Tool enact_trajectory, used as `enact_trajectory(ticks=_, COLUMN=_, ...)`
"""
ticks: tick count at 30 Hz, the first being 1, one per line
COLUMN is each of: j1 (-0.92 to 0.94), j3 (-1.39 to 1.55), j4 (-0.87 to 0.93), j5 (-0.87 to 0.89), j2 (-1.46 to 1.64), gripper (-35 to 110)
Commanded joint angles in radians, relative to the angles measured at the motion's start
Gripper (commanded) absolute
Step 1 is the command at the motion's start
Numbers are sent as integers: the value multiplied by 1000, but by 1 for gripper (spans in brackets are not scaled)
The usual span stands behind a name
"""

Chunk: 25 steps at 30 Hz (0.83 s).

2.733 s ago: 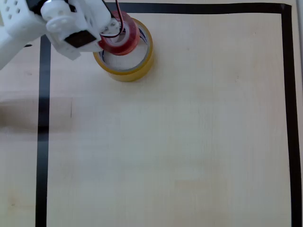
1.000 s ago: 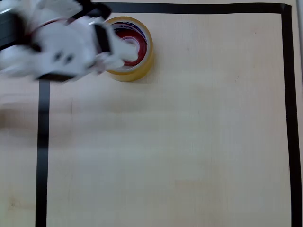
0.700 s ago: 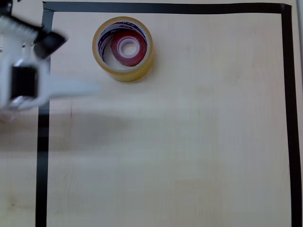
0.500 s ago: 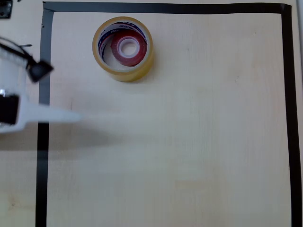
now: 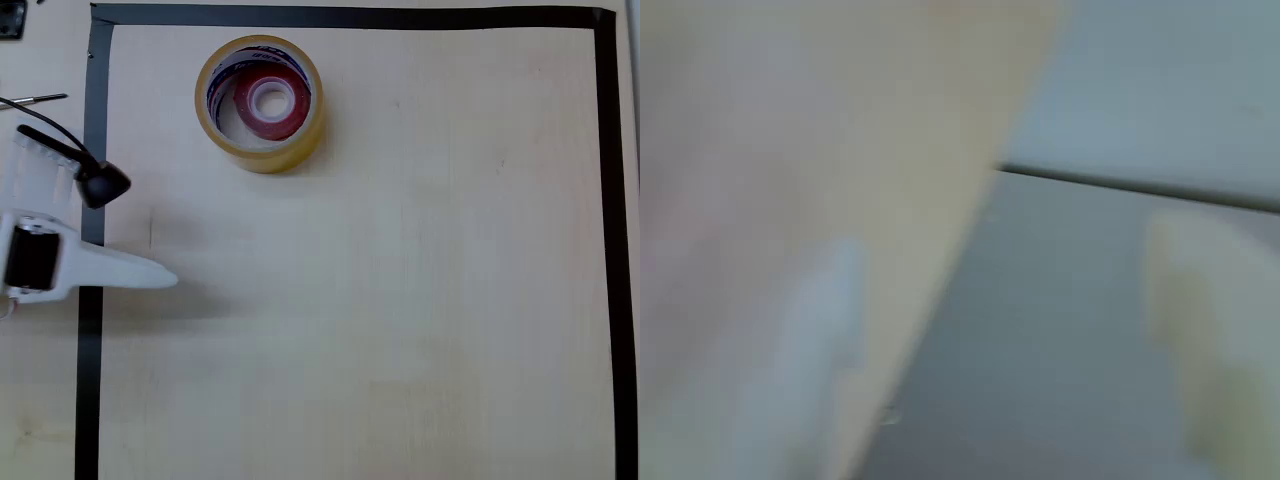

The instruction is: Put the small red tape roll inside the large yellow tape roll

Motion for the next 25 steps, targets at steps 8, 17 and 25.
enact_trajectory(ticks=8, j1=-43, j3=15, j4=126, j5=20, j2=34, gripper=13)
enact_trajectory(ticks=17, j1=-21, j3=15, j4=166, j5=26, j2=34, gripper=7)
enact_trajectory(ticks=25, j1=-18, j3=15, j4=166, j5=26, j2=34, gripper=8)
